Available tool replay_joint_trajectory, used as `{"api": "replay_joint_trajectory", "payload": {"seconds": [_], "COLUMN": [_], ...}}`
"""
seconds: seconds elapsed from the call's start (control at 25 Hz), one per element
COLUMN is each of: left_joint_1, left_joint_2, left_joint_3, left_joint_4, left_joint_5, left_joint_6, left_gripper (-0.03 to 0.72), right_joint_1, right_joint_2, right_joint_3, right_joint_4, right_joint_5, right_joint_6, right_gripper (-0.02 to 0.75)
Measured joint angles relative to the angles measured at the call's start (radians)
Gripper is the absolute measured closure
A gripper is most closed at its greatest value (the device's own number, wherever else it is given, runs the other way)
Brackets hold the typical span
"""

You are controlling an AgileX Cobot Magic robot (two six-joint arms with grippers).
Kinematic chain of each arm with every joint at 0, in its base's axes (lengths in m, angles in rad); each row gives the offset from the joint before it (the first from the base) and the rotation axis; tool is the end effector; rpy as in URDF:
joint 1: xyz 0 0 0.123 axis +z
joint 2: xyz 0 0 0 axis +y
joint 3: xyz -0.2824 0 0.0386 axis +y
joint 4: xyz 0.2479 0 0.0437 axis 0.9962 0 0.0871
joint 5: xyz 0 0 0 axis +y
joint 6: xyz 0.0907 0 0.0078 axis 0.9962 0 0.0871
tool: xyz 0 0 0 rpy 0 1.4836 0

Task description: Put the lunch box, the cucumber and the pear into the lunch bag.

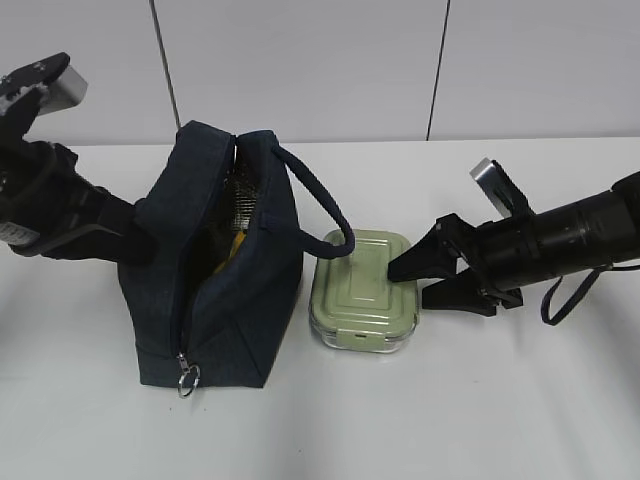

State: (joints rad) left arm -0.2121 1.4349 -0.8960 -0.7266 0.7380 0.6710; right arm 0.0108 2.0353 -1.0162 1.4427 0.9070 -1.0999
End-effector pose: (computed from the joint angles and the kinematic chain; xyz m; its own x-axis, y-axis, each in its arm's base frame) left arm 0.2609 -0.0979 0.2477 -0.8077 0.2556 -0.5313 0.4802 0.8080 -0.3414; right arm 0.3534 0.0750 0.1196 -0.9530 0.1531 -0.2615 -0.1202 0.6013 0.7900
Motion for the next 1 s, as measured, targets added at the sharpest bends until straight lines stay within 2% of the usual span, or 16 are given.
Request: {"api": "replay_joint_trajectory", "payload": {"seconds": [0.56,0.68,0.8,1.0], "left_joint_1": [0.0,0.0,0.0,0.0], "left_joint_2": [0.0,0.0,0.0,0.0], "left_joint_3": [0.0,0.0,0.0,0.0], "left_joint_4": [-0.001,-0.001,-0.001,-0.001], "left_joint_5": [0.0,0.0,0.0,0.0], "left_joint_6": [0.0,0.0,0.0,0.0], "left_gripper": [0.704,0.704,0.704,0.704], "right_joint_1": [0.0,0.0,0.0,-0.002], "right_joint_2": [0.106,0.116,0.118,0.118], "right_joint_3": [-0.057,-0.057,-0.059,-0.059], "right_joint_4": [0.019,0.025,0.035,0.037], "right_joint_5": [0.078,0.099,0.112,0.123], "right_joint_6": [-0.035,-0.042,-0.042,-0.042], "right_gripper": [0.17,0.227,0.332,0.352]}}
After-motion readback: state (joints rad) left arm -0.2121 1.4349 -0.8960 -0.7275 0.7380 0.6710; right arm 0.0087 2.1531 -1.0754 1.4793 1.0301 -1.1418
